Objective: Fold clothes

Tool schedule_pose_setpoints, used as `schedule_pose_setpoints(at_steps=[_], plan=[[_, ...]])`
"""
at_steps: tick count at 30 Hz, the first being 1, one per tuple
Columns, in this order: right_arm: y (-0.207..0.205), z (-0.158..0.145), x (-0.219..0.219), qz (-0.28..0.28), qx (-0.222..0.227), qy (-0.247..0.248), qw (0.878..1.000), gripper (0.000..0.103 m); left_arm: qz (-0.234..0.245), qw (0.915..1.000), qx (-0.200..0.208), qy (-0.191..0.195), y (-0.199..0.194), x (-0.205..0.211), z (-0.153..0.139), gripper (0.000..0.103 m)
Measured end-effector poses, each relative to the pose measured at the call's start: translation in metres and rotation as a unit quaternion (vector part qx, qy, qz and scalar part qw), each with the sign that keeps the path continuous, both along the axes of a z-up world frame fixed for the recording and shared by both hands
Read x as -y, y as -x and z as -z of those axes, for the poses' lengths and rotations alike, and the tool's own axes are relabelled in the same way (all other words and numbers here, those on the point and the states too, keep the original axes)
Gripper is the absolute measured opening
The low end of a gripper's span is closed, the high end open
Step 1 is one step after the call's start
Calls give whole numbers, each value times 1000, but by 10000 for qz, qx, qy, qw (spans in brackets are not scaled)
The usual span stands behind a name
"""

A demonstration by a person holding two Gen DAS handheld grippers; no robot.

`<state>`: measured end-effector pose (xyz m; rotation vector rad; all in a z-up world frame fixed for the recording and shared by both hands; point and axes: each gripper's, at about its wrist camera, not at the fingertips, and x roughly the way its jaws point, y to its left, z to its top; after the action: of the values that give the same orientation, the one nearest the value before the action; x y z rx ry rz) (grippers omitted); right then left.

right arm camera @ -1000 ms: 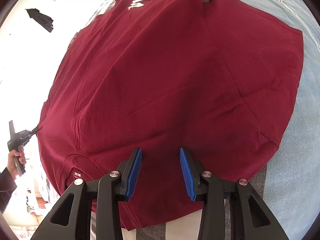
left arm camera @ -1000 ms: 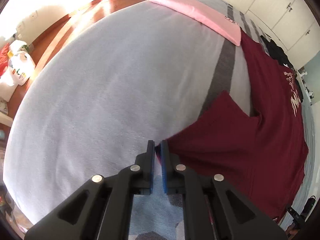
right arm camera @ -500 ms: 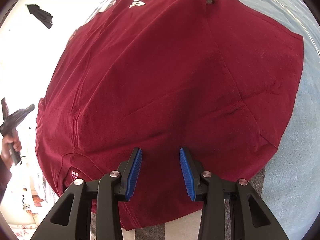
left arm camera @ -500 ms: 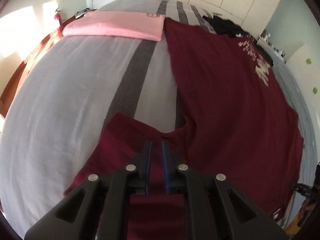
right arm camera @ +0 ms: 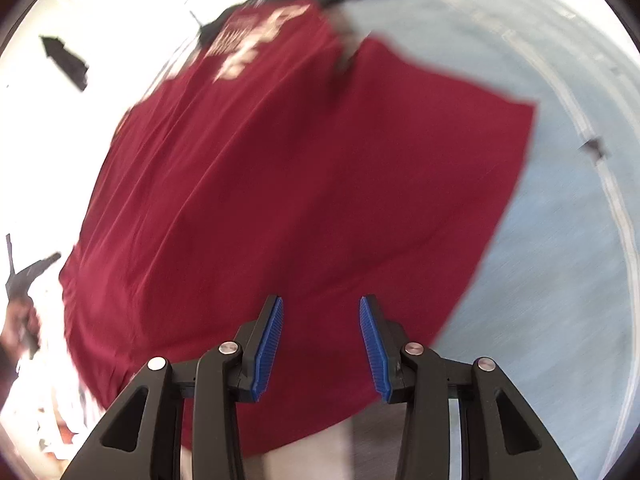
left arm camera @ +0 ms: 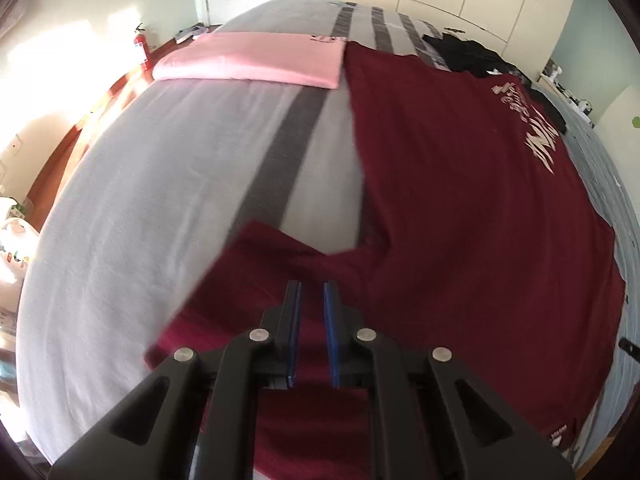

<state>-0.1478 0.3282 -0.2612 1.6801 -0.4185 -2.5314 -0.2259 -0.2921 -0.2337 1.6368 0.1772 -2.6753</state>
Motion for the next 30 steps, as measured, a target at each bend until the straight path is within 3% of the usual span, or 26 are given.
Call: schedule_pose_setpoints(at_steps=[5,9,14,15,16,19,26,30], plan=[[35,9,-70,892,-169,-350,9953,48,-10,9992,314,-252,-14,-39,24,9],[68,23,-115,1316,-161,-139,9911,48,-3,9977,579,-343,-43,-57,33,9],[92,37,-138,1362,-212,264,9901,46,159,9969,738,-243,-53,-79,38,9],[93,38,-141,1418,-215,289,9892,32,168,9968,748,-237,-54,-81,38,9],[94,39,-143,1488,-208,284,9882,2,169,9968,751,-229,-56,-84,37,9],[91,37,-143,1641,-269,406,9852,1,101,9967,756,-271,-54,-89,33,9],[45,-8,-165,1579,-636,202,9852,1,97,9972,697,-258,-59,-92,23,9],[46,-4,-177,1595,-573,245,9852,1,78,9975,666,-241,-73,-88,18,9]])
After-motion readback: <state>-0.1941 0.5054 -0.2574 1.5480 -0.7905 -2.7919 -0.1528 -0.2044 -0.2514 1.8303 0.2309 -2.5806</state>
